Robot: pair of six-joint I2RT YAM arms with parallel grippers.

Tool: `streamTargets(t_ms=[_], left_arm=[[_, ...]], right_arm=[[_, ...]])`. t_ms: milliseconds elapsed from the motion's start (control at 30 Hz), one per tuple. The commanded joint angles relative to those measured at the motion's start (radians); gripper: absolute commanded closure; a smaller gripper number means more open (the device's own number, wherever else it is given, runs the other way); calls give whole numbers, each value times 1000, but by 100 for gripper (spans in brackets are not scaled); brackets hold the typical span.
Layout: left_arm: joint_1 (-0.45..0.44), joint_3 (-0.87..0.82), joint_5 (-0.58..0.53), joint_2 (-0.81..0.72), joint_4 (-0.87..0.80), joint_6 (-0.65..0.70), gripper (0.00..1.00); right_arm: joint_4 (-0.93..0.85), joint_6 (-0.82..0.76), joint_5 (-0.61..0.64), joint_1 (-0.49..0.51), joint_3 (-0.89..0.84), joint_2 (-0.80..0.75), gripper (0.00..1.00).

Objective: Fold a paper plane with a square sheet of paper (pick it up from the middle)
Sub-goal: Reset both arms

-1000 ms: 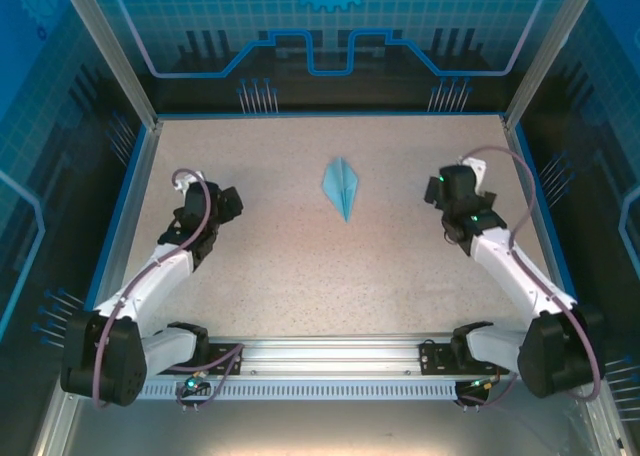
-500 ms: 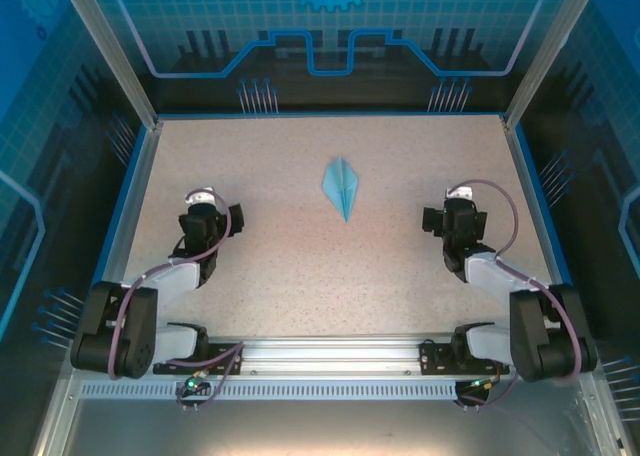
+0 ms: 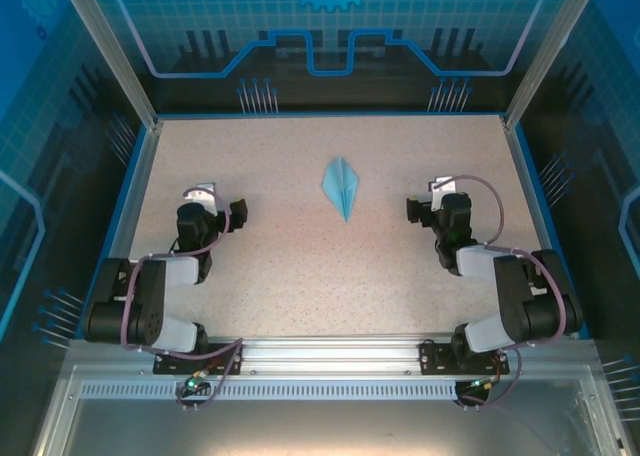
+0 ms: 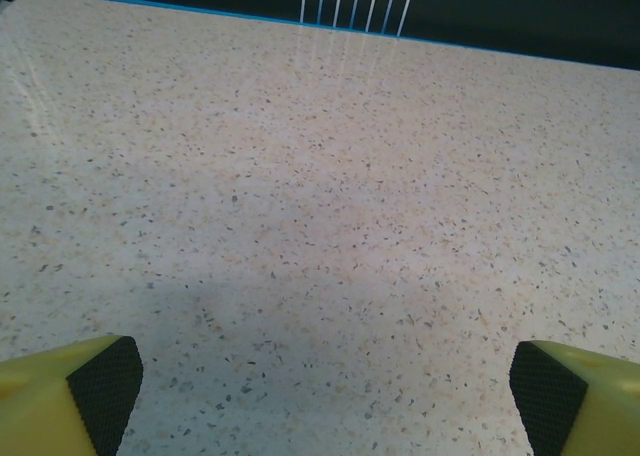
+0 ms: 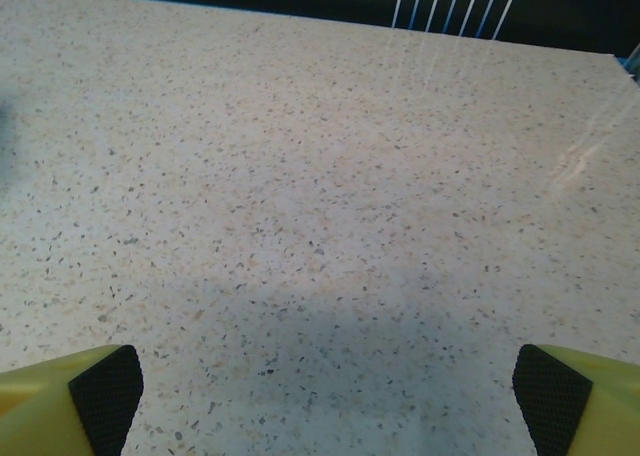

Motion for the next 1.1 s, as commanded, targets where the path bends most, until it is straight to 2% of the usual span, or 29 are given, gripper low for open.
streamTargets(t_ms=[0,367,500,1067], left_arm=[[16,13,48,72,105,10,2],[-17,53,-10,71,26,41,2],[-21,63,22,73,9,58,1],[-29,66,6,73,4,60,2]], right_arm=[[101,-19,-38,-22,-22,25,1],[108,-7,-49,-35,-24,34,0],[107,-7,-49,-36,-24,34,1],[109,-6,-48,-36,-24,34,0]])
